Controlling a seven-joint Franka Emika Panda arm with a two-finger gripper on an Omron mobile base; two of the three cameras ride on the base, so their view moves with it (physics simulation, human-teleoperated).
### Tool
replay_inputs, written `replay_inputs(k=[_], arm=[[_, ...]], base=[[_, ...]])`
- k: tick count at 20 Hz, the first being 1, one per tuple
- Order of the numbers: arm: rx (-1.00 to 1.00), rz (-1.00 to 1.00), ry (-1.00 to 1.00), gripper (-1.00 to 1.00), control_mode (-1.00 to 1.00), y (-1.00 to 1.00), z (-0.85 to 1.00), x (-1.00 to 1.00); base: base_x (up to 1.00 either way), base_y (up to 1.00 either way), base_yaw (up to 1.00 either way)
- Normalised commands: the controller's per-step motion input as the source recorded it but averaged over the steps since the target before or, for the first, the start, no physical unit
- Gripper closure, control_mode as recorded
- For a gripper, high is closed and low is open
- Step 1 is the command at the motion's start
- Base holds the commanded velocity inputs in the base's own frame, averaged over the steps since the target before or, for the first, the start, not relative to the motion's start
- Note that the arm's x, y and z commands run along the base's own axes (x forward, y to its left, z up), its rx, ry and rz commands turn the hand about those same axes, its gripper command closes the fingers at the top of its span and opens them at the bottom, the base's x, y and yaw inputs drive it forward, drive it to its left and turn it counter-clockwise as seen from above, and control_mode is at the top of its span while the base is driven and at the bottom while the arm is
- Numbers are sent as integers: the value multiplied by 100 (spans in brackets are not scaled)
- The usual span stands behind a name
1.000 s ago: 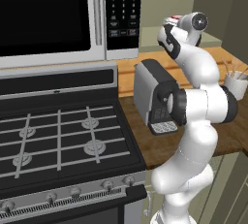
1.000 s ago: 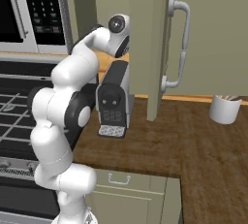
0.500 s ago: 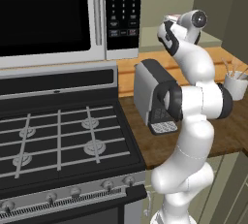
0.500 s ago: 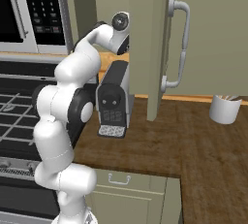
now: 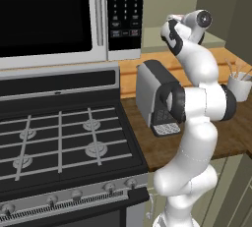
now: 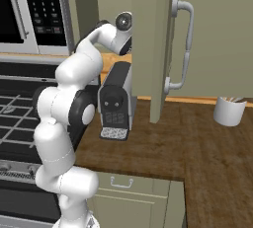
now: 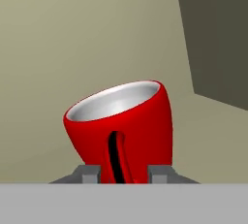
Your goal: Gather all objects into one cabinet and sort the glasses and bowls to opposite sides.
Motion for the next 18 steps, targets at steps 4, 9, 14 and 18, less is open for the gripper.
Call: replay_inputs(k=[4,9,14,18], arm=[[0,0,0,100,-100,1,0,-3],[-3,0,-8,100,-100,13,0,-56],[-5,0,-13,100,-100,29,0,-80],[-6,0,-7,100,-100,43,3,-95]], base=[[0,0,0],[0,0,0],[0,0,0],[0,0,0]])
